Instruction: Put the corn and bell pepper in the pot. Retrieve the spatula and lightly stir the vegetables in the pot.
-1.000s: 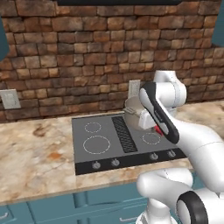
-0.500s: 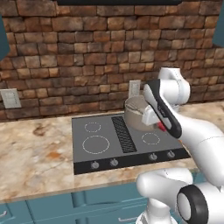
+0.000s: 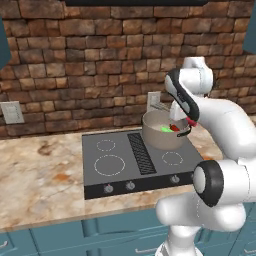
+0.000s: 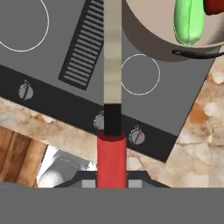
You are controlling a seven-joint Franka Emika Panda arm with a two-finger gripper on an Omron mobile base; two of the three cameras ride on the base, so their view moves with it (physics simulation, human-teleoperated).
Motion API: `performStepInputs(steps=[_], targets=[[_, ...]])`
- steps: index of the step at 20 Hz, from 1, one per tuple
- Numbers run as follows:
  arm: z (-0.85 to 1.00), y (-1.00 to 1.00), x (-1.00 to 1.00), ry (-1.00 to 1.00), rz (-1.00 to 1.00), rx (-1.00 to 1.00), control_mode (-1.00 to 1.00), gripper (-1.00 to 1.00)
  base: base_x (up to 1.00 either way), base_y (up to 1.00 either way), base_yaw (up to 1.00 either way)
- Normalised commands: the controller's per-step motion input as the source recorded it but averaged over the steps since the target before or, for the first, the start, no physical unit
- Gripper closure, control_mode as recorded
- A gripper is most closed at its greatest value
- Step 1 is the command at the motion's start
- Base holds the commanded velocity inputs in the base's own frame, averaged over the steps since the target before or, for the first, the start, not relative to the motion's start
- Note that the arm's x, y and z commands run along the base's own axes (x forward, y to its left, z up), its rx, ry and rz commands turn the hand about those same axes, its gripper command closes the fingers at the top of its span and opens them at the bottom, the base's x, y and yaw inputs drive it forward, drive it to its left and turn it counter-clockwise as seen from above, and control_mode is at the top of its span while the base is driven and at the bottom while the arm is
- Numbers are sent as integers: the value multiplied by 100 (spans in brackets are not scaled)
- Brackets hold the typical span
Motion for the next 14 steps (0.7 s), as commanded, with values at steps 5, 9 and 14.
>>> performStepInputs(steps=[5, 9, 14], targets=[[0, -40, 62, 33, 26, -23, -100, 100, 0, 0, 0], [-20, -35, -30, 20, 38, -7, -100, 100, 0, 0, 0], [-23, -48, -54, -11, 17, -2, -100, 100, 0, 0, 0]])
